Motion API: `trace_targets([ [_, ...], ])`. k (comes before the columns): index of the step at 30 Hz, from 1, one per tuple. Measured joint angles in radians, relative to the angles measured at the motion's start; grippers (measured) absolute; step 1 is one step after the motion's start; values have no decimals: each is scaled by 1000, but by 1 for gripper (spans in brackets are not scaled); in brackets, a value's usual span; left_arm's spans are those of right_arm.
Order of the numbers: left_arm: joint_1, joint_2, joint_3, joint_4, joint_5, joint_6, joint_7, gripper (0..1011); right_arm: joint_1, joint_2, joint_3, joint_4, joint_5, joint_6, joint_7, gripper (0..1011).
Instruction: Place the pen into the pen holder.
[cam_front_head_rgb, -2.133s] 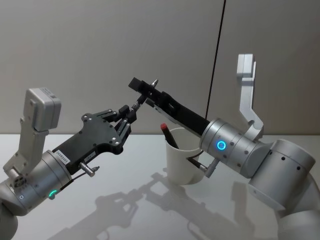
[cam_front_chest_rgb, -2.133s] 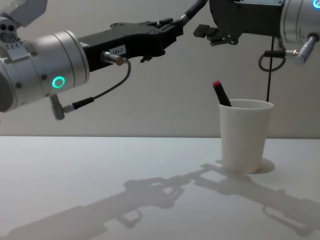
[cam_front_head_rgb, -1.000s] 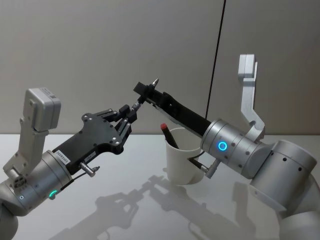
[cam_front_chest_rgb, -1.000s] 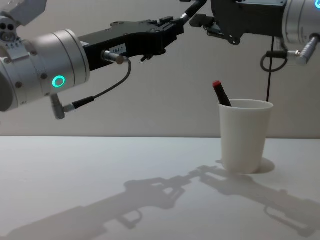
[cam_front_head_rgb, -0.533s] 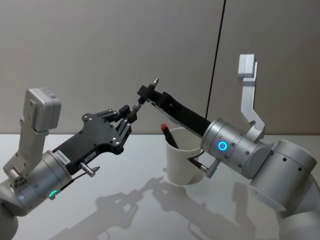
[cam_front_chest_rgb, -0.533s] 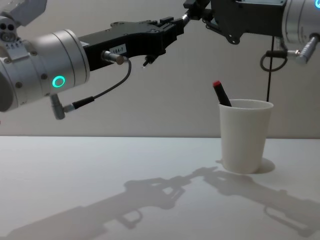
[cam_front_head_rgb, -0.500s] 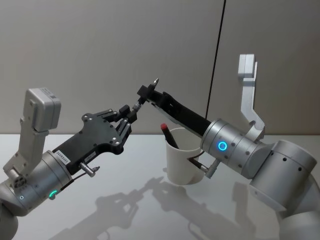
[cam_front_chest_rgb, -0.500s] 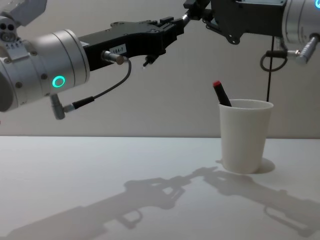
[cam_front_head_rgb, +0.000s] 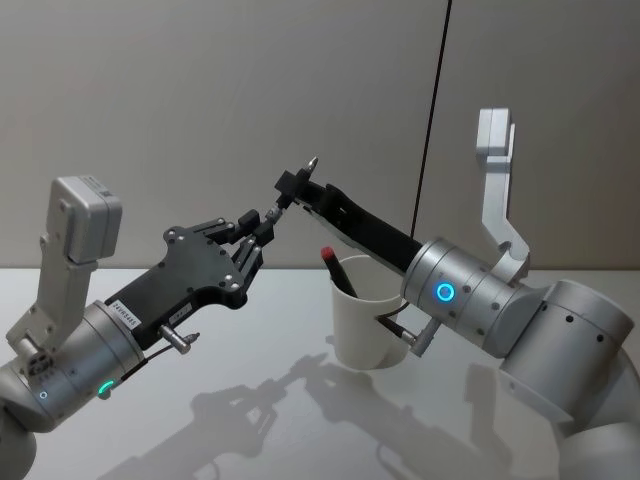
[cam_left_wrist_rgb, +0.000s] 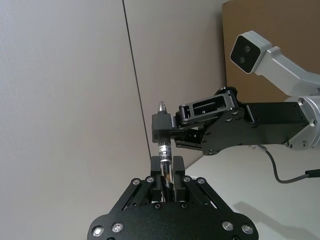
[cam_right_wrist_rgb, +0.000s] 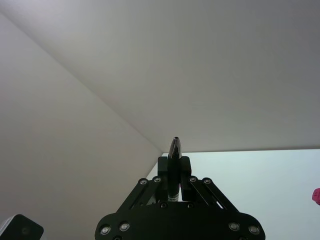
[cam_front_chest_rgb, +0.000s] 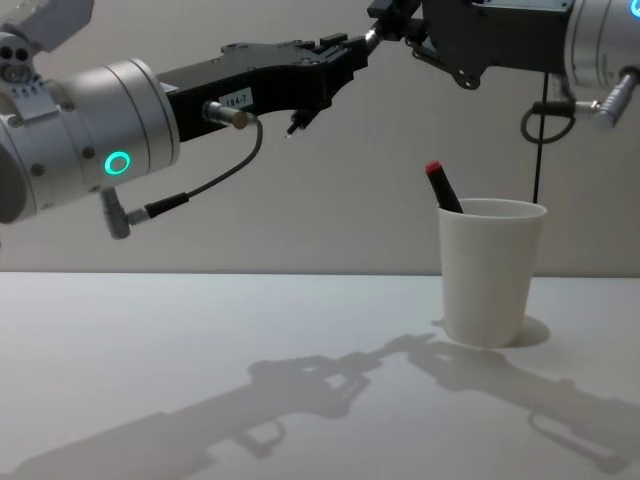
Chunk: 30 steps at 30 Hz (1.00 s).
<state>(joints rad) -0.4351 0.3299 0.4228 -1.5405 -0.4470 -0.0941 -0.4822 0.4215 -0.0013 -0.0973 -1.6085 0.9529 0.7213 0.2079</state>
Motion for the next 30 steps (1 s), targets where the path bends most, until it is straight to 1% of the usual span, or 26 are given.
trace_targets([
  [10,0,0,0,0,0,0,0,149,0,0,0,0,0,0,-1,134],
  [12,0,0,0,0,0,0,0,168,0,1,0,0,-1,0,-2,134],
  [15,0,0,0,0,0,0,0,259,0,1,0,0,-1,0,-2,134],
  [17,0,0,0,0,0,0,0,290,0,0,0,0,-1,0,-2,134],
  [18,0,0,0,0,0,0,0,342,0,0,0,0,-1,0,-2,134],
  [20,0,0,0,0,0,0,0,395,0,0,0,0,-1,0,-2,134],
  [21,0,0,0,0,0,0,0,457,0,0,0,0,-1,0,-2,134],
  [22,0,0,0,0,0,0,0,457,0,0,0,0,-1,0,-2,134],
  [23,0,0,0,0,0,0,0,490,0,0,0,0,-1,0,-2,134],
  [24,0,0,0,0,0,0,0,558,0,0,0,0,-1,0,-2,134],
  [25,0,0,0,0,0,0,0,558,0,0,0,0,-1,0,-2,134],
  [28,0,0,0,0,0,0,0,678,0,0,0,0,-1,0,-2,134],
  [30,0,0,0,0,0,0,0,719,0,0,0,0,-1,0,-2,134],
])
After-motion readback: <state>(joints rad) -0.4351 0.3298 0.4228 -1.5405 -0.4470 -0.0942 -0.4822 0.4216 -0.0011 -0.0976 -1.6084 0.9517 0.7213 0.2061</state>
